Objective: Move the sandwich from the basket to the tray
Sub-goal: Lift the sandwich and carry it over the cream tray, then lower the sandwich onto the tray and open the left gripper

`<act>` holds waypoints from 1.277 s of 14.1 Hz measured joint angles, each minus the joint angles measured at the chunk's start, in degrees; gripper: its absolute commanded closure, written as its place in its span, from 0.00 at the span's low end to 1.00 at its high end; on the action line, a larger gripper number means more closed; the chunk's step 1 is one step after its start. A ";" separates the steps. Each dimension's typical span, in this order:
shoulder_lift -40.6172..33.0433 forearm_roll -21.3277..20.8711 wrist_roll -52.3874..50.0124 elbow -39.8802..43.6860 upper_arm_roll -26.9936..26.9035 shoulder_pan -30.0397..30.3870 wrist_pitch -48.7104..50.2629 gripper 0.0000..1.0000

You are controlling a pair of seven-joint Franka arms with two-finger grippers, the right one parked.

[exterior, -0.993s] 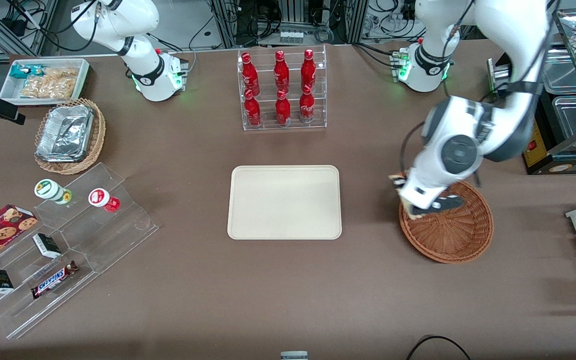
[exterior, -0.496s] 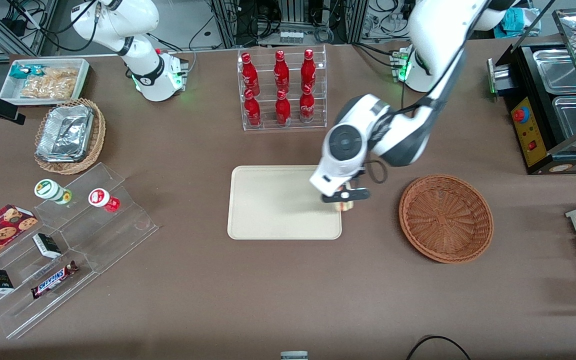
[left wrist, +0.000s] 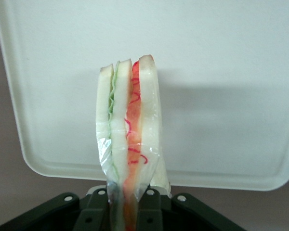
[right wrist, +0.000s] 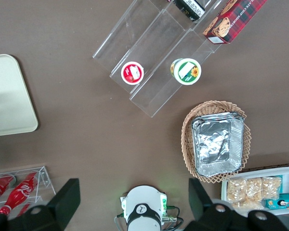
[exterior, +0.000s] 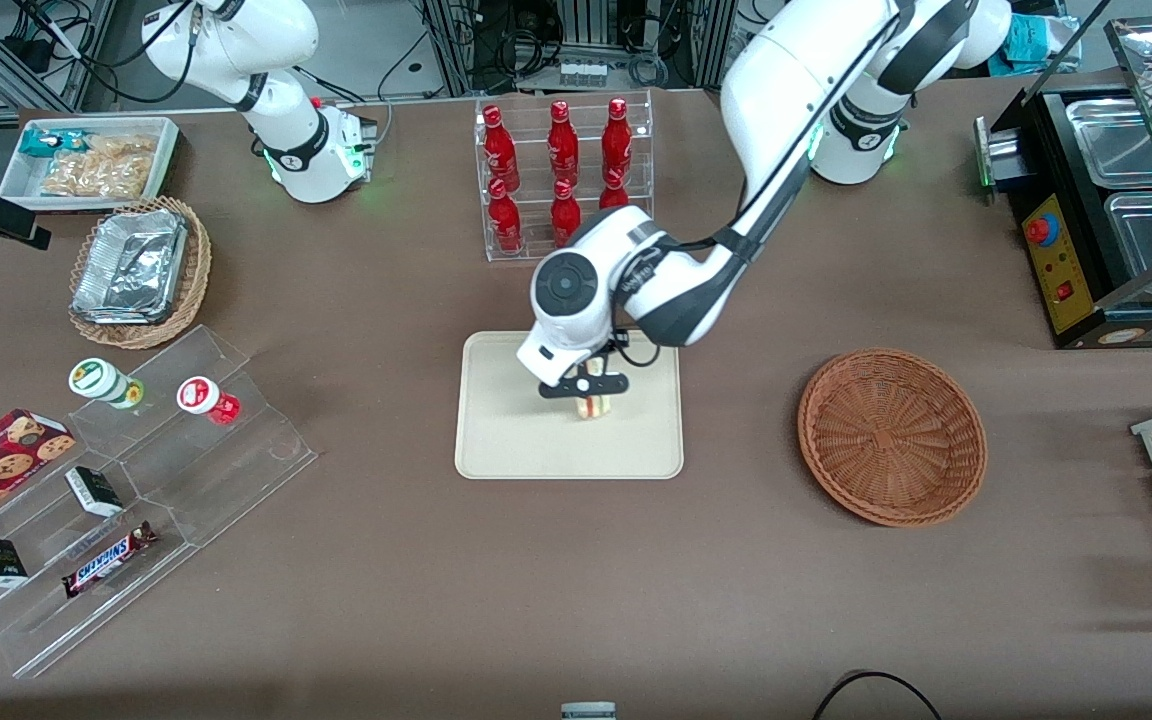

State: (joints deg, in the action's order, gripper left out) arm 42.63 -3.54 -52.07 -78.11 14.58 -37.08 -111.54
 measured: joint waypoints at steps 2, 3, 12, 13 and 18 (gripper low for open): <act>1.20 0.00 -1.43 1.10 -0.02 -1.82 -0.17 0.78; 2.13 -0.02 -2.28 2.09 -0.04 -2.54 -0.26 0.76; 6.31 -0.04 -3.17 6.69 -0.25 -3.15 -0.33 0.59; 6.40 -0.06 -3.17 6.84 -0.27 -3.15 -0.33 0.59; 6.65 -0.07 -3.17 7.03 -0.37 -3.15 -0.33 0.45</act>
State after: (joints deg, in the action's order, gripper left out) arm 49.28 -3.62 -55.24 -71.09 14.21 -40.23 -111.87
